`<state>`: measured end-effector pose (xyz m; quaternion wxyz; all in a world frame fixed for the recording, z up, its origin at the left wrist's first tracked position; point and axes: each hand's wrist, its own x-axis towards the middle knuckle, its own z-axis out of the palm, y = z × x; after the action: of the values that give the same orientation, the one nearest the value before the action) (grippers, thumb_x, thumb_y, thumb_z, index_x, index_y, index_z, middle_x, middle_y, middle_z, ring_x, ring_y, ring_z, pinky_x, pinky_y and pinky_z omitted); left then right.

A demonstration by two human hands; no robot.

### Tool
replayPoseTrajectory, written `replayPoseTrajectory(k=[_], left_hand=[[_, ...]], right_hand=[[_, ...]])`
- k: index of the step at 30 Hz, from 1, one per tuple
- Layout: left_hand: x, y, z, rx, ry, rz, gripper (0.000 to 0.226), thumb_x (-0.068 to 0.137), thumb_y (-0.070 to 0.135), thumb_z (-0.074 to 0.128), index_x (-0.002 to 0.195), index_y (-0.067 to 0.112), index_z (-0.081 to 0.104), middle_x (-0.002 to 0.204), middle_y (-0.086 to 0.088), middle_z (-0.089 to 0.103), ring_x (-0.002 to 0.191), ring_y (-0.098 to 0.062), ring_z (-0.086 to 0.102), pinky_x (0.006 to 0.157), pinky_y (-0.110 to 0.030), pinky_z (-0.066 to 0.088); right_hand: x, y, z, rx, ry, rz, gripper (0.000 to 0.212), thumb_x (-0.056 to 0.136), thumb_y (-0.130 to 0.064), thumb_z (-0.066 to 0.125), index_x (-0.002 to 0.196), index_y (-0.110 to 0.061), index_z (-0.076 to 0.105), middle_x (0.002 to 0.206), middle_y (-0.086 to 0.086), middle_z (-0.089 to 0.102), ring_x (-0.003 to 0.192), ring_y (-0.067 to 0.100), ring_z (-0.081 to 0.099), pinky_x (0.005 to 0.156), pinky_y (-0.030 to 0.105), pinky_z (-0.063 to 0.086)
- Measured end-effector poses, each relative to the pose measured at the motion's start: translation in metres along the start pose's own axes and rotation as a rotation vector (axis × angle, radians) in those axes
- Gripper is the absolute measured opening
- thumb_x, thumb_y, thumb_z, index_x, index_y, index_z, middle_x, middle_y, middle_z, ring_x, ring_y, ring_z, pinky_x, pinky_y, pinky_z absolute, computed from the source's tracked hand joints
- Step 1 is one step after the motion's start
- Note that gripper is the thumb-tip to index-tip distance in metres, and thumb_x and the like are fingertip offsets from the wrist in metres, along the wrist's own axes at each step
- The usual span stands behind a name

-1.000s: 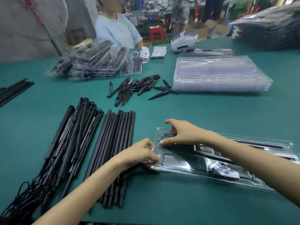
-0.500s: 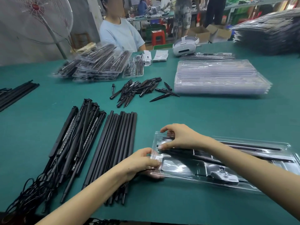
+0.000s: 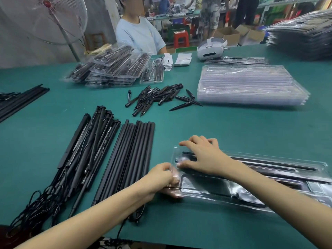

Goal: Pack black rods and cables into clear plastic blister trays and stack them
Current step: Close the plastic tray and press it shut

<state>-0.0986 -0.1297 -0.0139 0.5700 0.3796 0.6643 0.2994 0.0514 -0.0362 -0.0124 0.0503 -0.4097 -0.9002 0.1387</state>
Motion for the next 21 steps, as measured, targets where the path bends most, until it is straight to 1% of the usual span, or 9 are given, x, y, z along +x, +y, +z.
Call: replayPoseTrajectory(k=[3,6,8,11,13,14,17,19,21], left_hand=[[-0.005,0.000,-0.003,-0.039,-0.055,-0.040,0.024,0.080,-0.013,0.053,0.076,0.011,0.051,0.062,0.000,0.053,0.043,-0.003,0.052,0.044,-0.012,0.040],[-0.010,-0.001,-0.002,-0.097,-0.078,-0.082,0.023,0.075,-0.013,0.055,0.074,0.010,0.051,0.062,-0.005,0.051,0.038,-0.003,0.047,0.039,-0.014,0.039],[-0.011,-0.002,-0.002,-0.074,-0.080,-0.088,0.023,0.079,-0.012,0.051,0.074,0.010,0.051,0.068,-0.008,0.053,0.046,-0.007,0.051,0.047,-0.018,0.044],[-0.016,0.003,-0.005,-0.032,-0.104,-0.071,0.014,0.077,-0.003,0.056,0.080,0.011,0.056,0.081,-0.011,0.058,0.071,-0.019,0.055,0.073,-0.032,0.045],[-0.018,0.007,-0.010,-0.108,-0.144,-0.082,0.012,0.080,0.005,0.053,0.089,0.008,0.061,0.086,-0.013,0.061,0.078,-0.025,0.053,0.076,-0.038,0.043],[-0.017,0.008,-0.014,-0.166,-0.171,-0.095,0.017,0.084,0.008,0.047,0.092,0.005,0.062,0.084,-0.014,0.062,0.075,-0.025,0.053,0.073,-0.037,0.044],[-0.016,0.010,-0.024,-0.358,-0.254,-0.146,0.036,0.075,0.003,0.034,0.097,-0.004,0.061,0.084,-0.019,0.062,0.061,-0.024,0.057,0.056,-0.030,0.051],[-0.016,0.007,-0.027,-0.409,-0.331,-0.149,0.047,0.067,0.000,0.038,0.108,-0.007,0.060,0.095,-0.025,0.063,0.069,-0.030,0.065,0.063,-0.038,0.059],[-0.016,0.003,-0.028,-0.416,-0.398,-0.133,0.053,0.067,-0.006,0.049,0.119,-0.005,0.056,0.107,-0.027,0.064,0.083,-0.036,0.068,0.074,-0.039,0.059]], right_hand=[[-0.007,0.002,0.003,0.006,-0.046,-0.034,0.067,0.087,-0.068,0.043,0.144,-0.035,0.033,0.131,-0.003,0.041,0.124,0.016,0.035,0.107,0.042,0.020],[-0.012,0.003,0.004,0.073,-0.073,-0.035,0.065,0.086,-0.069,0.043,0.143,-0.038,0.032,0.132,-0.003,0.043,0.124,0.016,0.035,0.104,0.040,0.026],[-0.015,0.002,0.004,0.062,-0.068,-0.045,0.063,0.088,-0.067,0.042,0.144,-0.038,0.031,0.134,-0.004,0.042,0.124,0.016,0.034,0.104,0.039,0.024],[-0.022,-0.006,0.001,-0.007,0.010,-0.069,0.061,0.092,-0.063,0.035,0.147,-0.037,0.026,0.141,-0.006,0.034,0.131,0.013,0.029,0.113,0.042,0.013],[-0.036,-0.012,-0.003,-0.007,0.136,-0.182,0.063,0.091,-0.066,0.030,0.146,-0.035,0.030,0.141,-0.009,0.035,0.131,0.010,0.028,0.115,0.043,0.010],[-0.045,-0.016,-0.006,0.050,0.159,-0.261,0.064,0.089,-0.070,0.030,0.142,-0.035,0.038,0.138,-0.010,0.040,0.128,0.009,0.032,0.114,0.040,0.014],[-0.073,-0.021,-0.009,0.053,0.137,-0.452,0.057,0.084,-0.075,0.041,0.121,-0.035,0.060,0.121,-0.012,0.055,0.112,0.009,0.049,0.099,0.034,0.037],[-0.082,-0.021,-0.007,-0.081,0.215,-0.509,0.043,0.084,-0.062,0.056,0.113,-0.032,0.067,0.107,-0.008,0.062,0.094,0.013,0.058,0.081,0.032,0.048],[-0.086,-0.021,-0.002,0.025,0.296,-0.526,0.028,0.084,-0.043,0.069,0.106,-0.026,0.073,0.093,-0.003,0.064,0.079,0.016,0.059,0.068,0.027,0.048]])
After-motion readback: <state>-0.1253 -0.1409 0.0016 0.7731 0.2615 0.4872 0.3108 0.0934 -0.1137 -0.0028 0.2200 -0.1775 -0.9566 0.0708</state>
